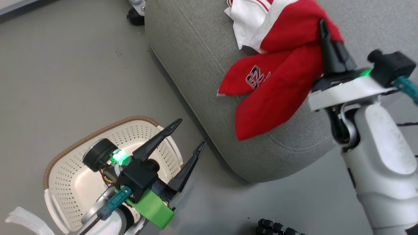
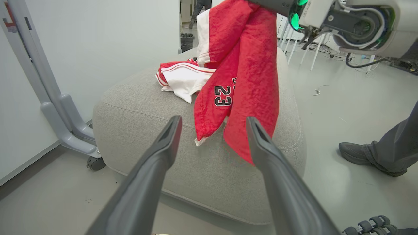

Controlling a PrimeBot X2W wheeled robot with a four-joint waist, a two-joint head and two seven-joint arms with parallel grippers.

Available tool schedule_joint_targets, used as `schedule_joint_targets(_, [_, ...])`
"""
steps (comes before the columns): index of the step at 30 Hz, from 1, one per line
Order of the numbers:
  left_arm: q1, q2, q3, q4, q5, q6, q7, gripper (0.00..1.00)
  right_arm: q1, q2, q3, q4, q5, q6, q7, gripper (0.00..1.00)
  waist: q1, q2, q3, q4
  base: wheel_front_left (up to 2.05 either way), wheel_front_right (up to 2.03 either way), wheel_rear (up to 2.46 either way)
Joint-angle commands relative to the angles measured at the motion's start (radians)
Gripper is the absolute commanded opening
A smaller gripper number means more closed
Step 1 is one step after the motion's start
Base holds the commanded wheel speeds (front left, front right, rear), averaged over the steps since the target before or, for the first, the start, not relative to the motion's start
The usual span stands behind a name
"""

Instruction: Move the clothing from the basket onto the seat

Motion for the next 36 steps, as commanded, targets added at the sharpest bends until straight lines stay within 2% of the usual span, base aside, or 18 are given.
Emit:
schedule_joint_targets(1, [-0.023, 0.012, 0.006, -0.006, 0.011, -0.001, 0.0, 1.0, -0.035, -0.012, -0.02, -0.011, -0.013, -0.001, -0.007, 0.0, -0.0001, 0.0, 0.051, -0.013, 0.0, 0.0, 0.0])
schedule_joint_targets(11, [-0.119, 0.032, 0.01, -0.045, 0.024, -0.003, 0.012, 1.0, -0.323, -0.119, -0.247, -0.047, -0.018, -0.001, 0.062, 0.0, -0.0001, 0.0, 0.178, 0.079, 0.0, 0.0, 0.0])
schedule_joint_targets(17, [-0.176, 0.041, 0.012, -0.06, 0.036, -0.004, 0.009, 1.0, -0.408, -0.152, -0.312, 0.014, 0.0, -0.001, 0.086, 0.0, -0.0001, 0.0, 0.256, 0.133, 0.0, 0.0, 0.0])
schedule_joint_targets(29, [-0.24, 0.055, 0.005, -0.06, 0.046, -0.006, 0.008, 1.0, -0.295, -0.09, -0.282, 0.337, 0.076, -0.001, 0.012, 0.0, -0.0001, 0.0, 0.36, 0.173, 0.0, 0.0, 0.0])
schedule_joint_targets(34, [-0.246, 0.059, 0.003, -0.054, 0.04, -0.006, 0.008, 1.0, -0.284, -0.078, -0.254, 0.403, 0.108, -0.001, -0.005, 0.0, -0.0001, 0.0, 0.362, 0.17, 0.0, 0.0, 0.0])
schedule_joint_targets(36, [-0.242, 0.056, -0.001, -0.043, 0.037, -0.005, -0.002, 1.0, -0.26, -0.082, -0.254, 0.396, 0.107, -0.001, -0.006, 0.76, -0.0001, 0.0, 0.343, 0.172, 0.0, 0.0, 0.0])
